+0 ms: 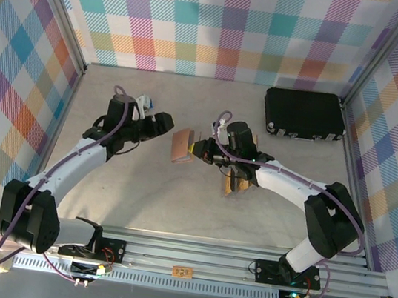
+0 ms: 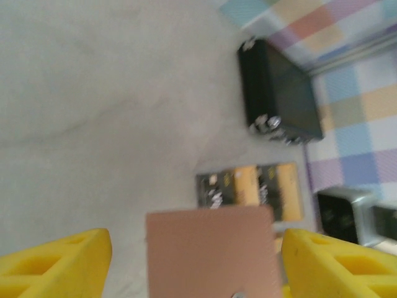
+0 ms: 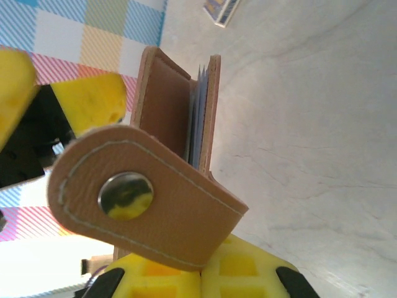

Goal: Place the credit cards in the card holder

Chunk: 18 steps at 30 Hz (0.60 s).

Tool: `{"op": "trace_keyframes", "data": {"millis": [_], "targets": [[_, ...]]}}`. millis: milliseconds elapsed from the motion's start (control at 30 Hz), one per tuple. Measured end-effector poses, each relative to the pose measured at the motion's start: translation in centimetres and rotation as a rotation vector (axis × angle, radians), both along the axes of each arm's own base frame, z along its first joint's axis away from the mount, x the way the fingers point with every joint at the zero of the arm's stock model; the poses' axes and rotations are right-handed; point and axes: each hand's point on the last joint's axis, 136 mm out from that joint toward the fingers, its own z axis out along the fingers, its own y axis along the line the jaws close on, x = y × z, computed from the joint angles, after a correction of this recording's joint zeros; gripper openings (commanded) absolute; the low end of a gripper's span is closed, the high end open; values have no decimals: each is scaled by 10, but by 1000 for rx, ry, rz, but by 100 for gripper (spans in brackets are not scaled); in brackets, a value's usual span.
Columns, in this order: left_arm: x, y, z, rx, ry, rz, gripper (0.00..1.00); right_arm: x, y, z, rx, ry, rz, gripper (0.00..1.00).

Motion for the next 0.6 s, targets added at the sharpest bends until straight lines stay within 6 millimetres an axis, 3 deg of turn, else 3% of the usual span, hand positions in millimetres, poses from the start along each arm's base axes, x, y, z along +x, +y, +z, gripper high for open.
{"op": "trace_keyframes", "data": {"millis": [267,600], "targets": [[-25,-22,-35,133,81,-93,75,-13,3,-8,-173,-40,27,0],[-24,-16,-39,183,69,-76,78,-20,-2,-24,-281,-31,27,0]]}}
